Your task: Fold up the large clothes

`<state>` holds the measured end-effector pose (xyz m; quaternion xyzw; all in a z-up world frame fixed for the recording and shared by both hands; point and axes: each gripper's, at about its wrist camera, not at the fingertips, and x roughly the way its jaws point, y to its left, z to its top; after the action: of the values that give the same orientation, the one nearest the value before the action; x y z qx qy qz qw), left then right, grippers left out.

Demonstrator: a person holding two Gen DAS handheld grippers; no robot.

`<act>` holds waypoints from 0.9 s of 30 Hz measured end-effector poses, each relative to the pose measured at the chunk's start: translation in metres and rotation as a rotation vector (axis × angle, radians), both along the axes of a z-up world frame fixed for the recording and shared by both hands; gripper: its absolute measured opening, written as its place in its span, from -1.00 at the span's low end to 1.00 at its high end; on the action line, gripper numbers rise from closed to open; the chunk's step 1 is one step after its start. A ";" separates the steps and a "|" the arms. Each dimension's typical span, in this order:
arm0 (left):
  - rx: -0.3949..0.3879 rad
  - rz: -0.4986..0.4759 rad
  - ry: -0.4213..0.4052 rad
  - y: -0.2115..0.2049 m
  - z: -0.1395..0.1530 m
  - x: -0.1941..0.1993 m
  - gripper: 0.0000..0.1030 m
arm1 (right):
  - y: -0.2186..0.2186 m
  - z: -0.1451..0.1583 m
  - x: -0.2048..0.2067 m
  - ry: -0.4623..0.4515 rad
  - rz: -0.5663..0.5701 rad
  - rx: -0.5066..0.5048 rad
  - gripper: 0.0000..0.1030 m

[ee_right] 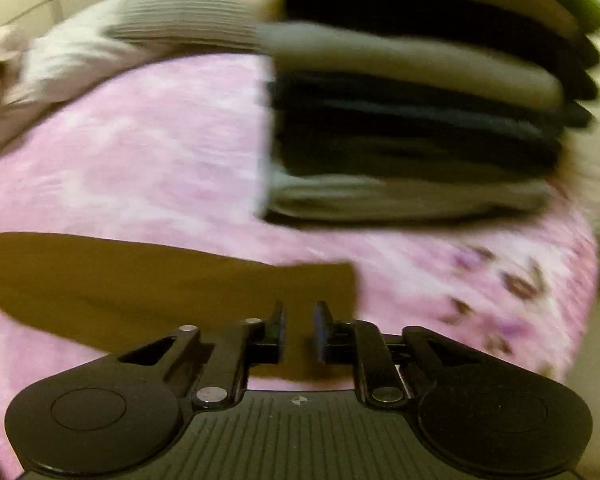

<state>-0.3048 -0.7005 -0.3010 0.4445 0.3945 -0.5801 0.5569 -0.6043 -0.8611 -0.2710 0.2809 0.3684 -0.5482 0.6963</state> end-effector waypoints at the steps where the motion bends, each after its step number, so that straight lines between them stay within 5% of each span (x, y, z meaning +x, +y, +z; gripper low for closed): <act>1: -0.004 0.016 -0.001 0.003 0.001 0.003 -0.16 | -0.001 0.001 0.012 -0.035 0.047 0.004 -0.66; 6: -0.003 0.138 -0.008 0.037 0.008 0.031 -0.16 | 0.014 0.003 0.078 -0.151 0.286 0.062 -0.54; 12: 0.033 0.345 -0.060 0.134 0.015 0.080 -0.12 | 0.090 -0.008 0.132 -0.205 0.524 0.196 -0.21; 19: 0.089 0.541 -0.070 0.272 0.000 0.137 0.07 | 0.173 -0.031 0.144 -0.147 0.582 0.322 -0.10; 27: -0.011 0.633 0.146 0.344 -0.036 0.173 0.08 | 0.218 -0.051 0.129 -0.061 0.523 0.345 -0.08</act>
<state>-0.1321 -0.3562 -0.3371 0.2540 0.5489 -0.4108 0.6822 -0.4756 -0.6434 -0.3223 0.3070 0.4944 -0.2713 0.7666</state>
